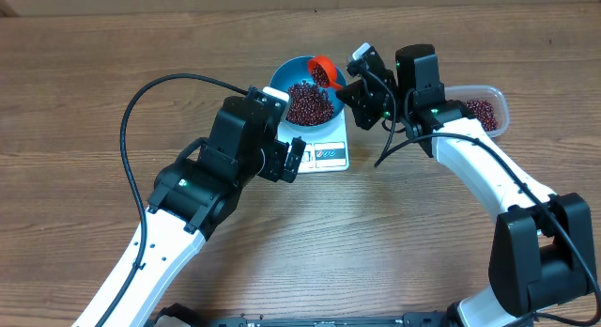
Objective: Scoop item into bowl and weigh 150g on scale
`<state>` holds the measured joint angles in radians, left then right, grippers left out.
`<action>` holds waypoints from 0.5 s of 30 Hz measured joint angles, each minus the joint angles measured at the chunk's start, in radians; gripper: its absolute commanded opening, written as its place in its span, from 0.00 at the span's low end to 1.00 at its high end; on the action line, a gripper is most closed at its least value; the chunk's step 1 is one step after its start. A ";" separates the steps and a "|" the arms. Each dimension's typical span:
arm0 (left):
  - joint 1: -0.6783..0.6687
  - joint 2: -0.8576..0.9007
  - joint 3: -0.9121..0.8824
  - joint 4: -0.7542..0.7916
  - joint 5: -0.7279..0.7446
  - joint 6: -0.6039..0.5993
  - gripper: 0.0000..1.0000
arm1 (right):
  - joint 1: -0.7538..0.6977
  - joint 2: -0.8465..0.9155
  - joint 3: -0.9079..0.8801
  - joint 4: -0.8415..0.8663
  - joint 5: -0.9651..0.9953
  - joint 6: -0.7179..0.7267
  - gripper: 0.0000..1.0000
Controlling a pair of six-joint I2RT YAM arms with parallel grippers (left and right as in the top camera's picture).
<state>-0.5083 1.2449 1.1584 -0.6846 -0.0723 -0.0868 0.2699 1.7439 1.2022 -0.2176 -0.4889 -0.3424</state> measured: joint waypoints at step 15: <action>0.000 0.000 0.000 0.000 0.000 0.000 1.00 | 0.000 0.000 0.000 -0.014 0.086 -0.051 0.04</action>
<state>-0.5083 1.2449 1.1584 -0.6846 -0.0723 -0.0868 0.2703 1.7439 1.2022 -0.2317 -0.4030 -0.3931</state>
